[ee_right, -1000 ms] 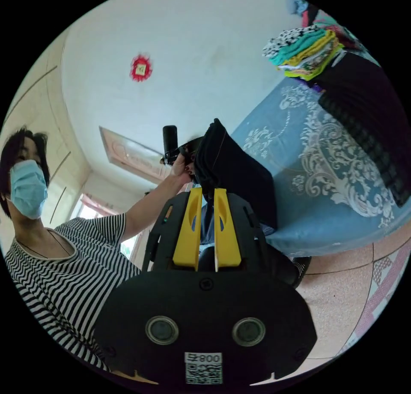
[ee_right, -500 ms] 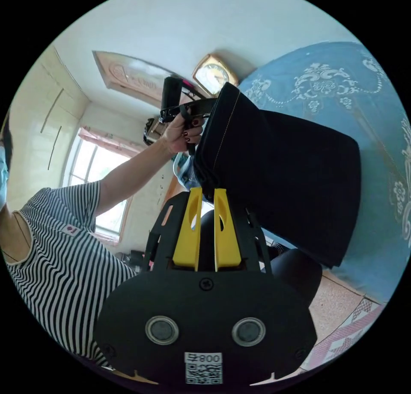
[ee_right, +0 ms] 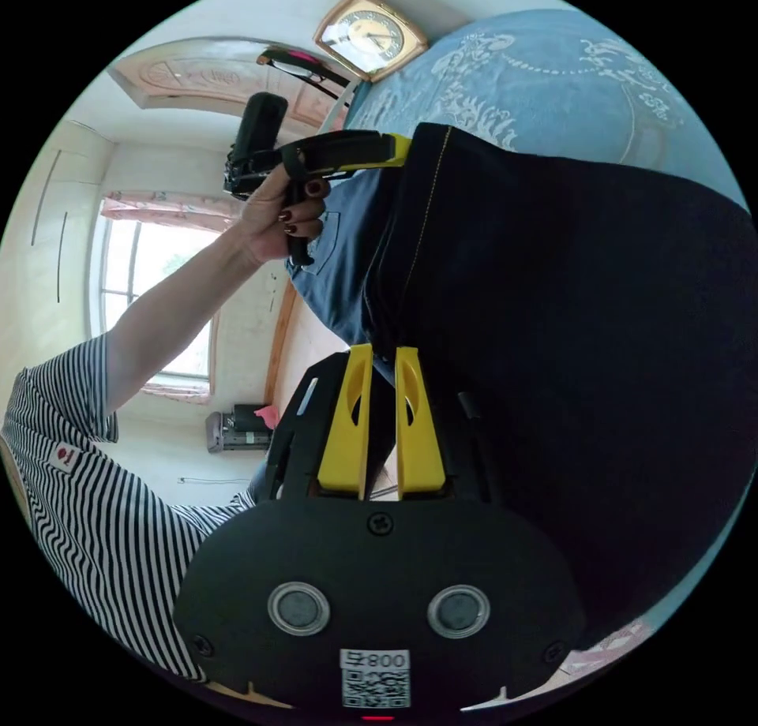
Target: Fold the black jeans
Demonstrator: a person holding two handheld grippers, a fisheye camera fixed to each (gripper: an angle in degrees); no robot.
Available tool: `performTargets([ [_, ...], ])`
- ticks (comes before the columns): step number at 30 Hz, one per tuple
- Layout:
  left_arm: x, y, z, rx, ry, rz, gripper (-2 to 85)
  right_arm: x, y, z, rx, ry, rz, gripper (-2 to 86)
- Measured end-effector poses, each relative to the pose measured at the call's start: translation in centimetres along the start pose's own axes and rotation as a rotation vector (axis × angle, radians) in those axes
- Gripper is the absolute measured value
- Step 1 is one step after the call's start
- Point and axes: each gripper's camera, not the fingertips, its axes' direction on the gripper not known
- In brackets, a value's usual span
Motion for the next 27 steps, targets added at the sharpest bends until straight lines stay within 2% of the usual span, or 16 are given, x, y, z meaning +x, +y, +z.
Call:
performTargets([
  [3,-2.1,2.6,-2.6,0.084,0.0,-0.074,0.1,-0.4,-1.6,-0.5,-0.004,-0.053,0.016,5.4],
  [6,-1.8,5.1,-4.1,0.161,0.077,-0.058,0.0,-1.7,-2.8,-1.3,-0.015,-0.047,0.003,5.5],
  [9,0.0,7.2,-2.9,0.069,0.095,0.008,0.0,-3.5,-3.6,-2.1,-0.041,-0.066,-0.022,4.2],
  [13,0.2,10.4,-0.5,-0.11,-0.035,-0.011,0.0,-6.2,-3.3,-5.4,0.009,-0.077,-0.061,2.6],
  [15,0.1,11.8,-1.3,-0.065,-0.02,-0.031,0.0,-7.0,-2.7,-8.1,0.06,-0.03,-0.067,1.9],
  [19,1.0,13.8,-2.7,-0.042,-0.074,-0.023,0.0,-6.7,-0.7,-13.8,0.173,0.219,0.011,0.5],
  [21,1.1,14.4,-2.5,-0.084,-0.123,-0.027,0.0,-5.4,-0.4,-14.4,0.145,0.32,0.075,0.3],
  [27,2.4,16.0,-2.9,-0.088,-0.157,-0.018,0.0,-3.8,-1.2,-13.5,0.059,0.369,0.135,0.1],
])
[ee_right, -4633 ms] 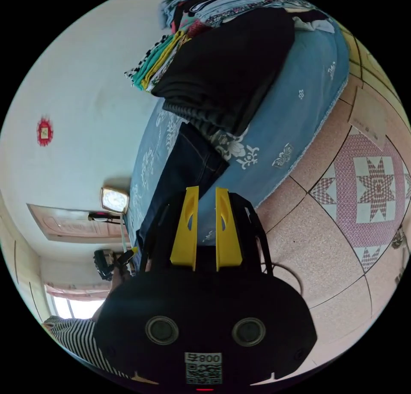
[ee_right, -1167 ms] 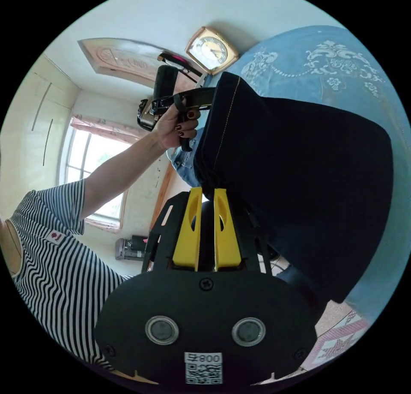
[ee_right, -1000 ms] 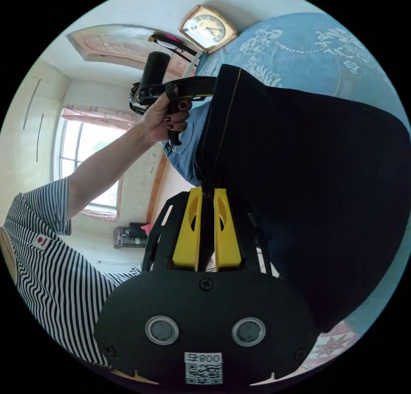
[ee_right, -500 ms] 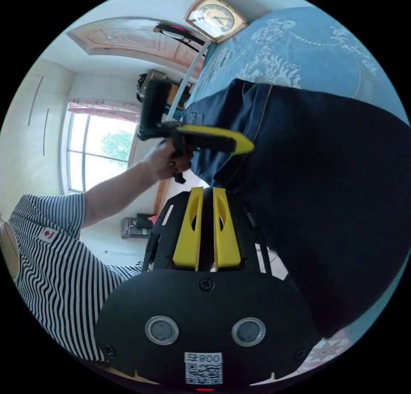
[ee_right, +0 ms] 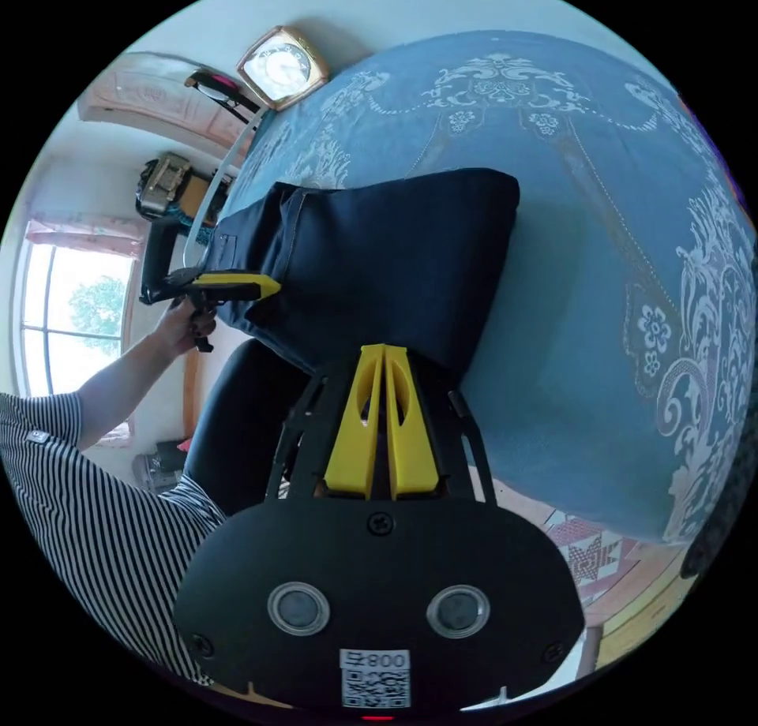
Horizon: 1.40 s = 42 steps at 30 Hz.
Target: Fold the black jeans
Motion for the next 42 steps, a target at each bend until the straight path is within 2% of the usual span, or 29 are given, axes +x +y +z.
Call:
performTargets([
  [5,2.3,1.2,-0.9,0.015,-0.053,0.022,0.0,-2.1,-0.8,-3.5,0.081,0.065,-0.08,0.1],
  [8,3.2,1.8,-0.5,-0.011,-0.078,0.013,0.0,-0.6,-1.9,-4.0,0.136,0.15,-0.032,0.0],
  [10,3.5,2.3,-0.3,0.005,-0.067,0.006,0.0,1.1,-2.8,-2.3,0.065,0.181,0.013,0.0],
  [11,3.7,2.5,-0.3,0.007,-0.058,0.003,0.0,2.0,-3.2,-1.0,0.004,0.164,0.037,0.0],
  [15,5.0,3.3,-0.5,0.013,-0.059,0.001,0.0,2.1,-2.5,-2.2,0.036,0.137,0.023,0.1],
  [18,6.6,3.8,-0.8,0.028,-0.082,-0.008,0.1,0.7,-0.5,-4.0,0.081,0.073,-0.077,0.0],
  [22,9.9,4.6,-1.5,0.095,-0.036,0.022,0.1,0.5,1.7,-0.8,-0.063,0.107,-0.157,0.1],
  [26,11.9,5.0,0.9,0.001,-0.064,0.011,0.1,2.5,1.7,0.6,-0.065,0.07,-0.113,0.0],
  [30,13.6,5.5,0.7,0.03,-0.049,-0.021,0.0,3.0,1.5,-0.7,0.002,0.048,-0.133,0.1],
  [34,16.3,5.8,1.0,0.025,-0.052,-0.004,0.1,6.4,0.0,-1.0,0.13,0.068,-0.048,0.1],
  [37,18.0,5.9,1.4,0.026,-0.044,-0.019,0.4,9.6,-1.6,3.0,-0.014,0.091,0.017,0.2],
  [42,22.1,6.1,0.4,0.105,-0.03,0.015,1.3,11.9,0.6,1.5,0.104,0.003,0.049,0.5],
])
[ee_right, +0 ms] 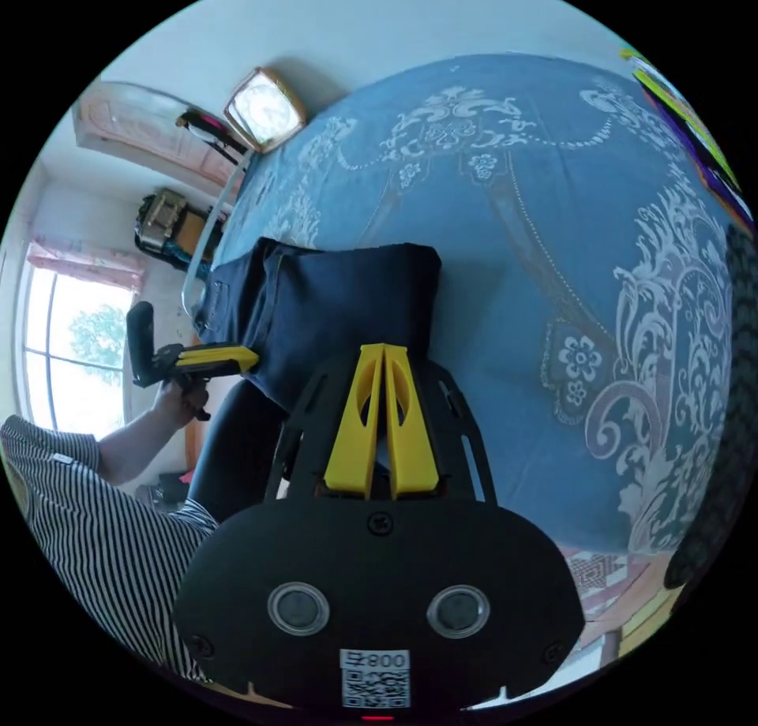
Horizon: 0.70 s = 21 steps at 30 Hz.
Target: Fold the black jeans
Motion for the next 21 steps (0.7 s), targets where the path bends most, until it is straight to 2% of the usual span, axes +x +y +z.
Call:
performTargets([
  [5,7.2,-1.1,1.6,0.019,0.147,0.121,6.0,6.2,4.9,-1.0,0.093,-0.227,0.195,2.4],
  [10,14.6,-2.7,4.1,-0.027,0.137,0.25,10.5,10.2,7.6,1.6,0.044,-0.381,0.301,3.1],
  [14,20.1,-3.7,5.9,-0.054,0.017,0.326,13.0,11.9,7.8,3.2,0.031,-0.518,0.319,1.8],
  [21,27.3,-3.8,8.1,-0.096,-0.284,0.407,10.0,12.2,6.9,3.5,0.002,-0.506,0.25,1.1],
])
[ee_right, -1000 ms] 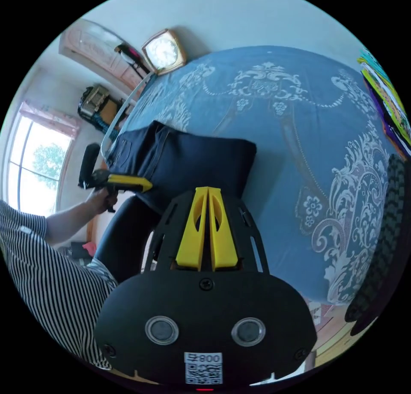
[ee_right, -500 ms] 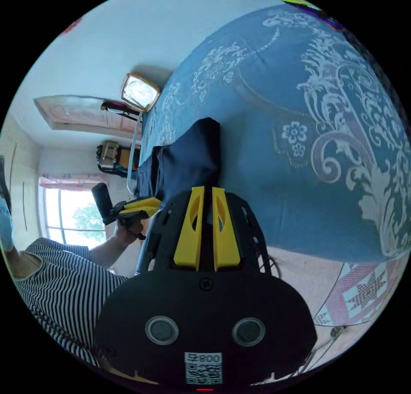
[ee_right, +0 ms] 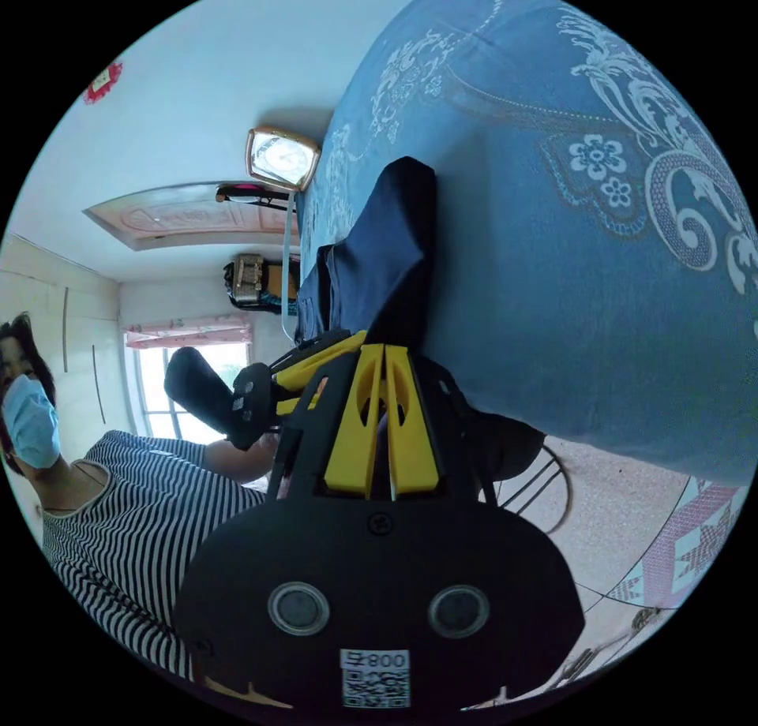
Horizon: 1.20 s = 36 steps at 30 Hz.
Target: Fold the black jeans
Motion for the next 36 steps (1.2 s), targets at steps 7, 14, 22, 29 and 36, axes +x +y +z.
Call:
performTargets([
  [7,0.6,0.2,-3.1,0.073,0.086,-0.1,3.9,1.1,-1.4,-3.1,0.073,-0.103,-0.029,6.0],
  [14,2.1,0.1,-5.4,0.092,0.094,-0.102,3.1,1.8,-7.1,-4.9,0.126,-0.017,-0.01,9.2],
  [22,2.4,1.1,-8.6,0.123,0.119,-0.128,2.9,1.0,-12.2,-2.5,0.0,-0.002,0.013,10.5],
  [29,2.5,2.4,-11.9,0.114,0.136,-0.131,2.7,0.2,-11.8,-3.9,0.025,-0.164,0.068,6.5],
  [36,4.3,4.0,-15.9,0.119,0.138,-0.06,2.3,-3.7,-9.5,-8.1,0.052,-0.165,0.048,4.7],
])
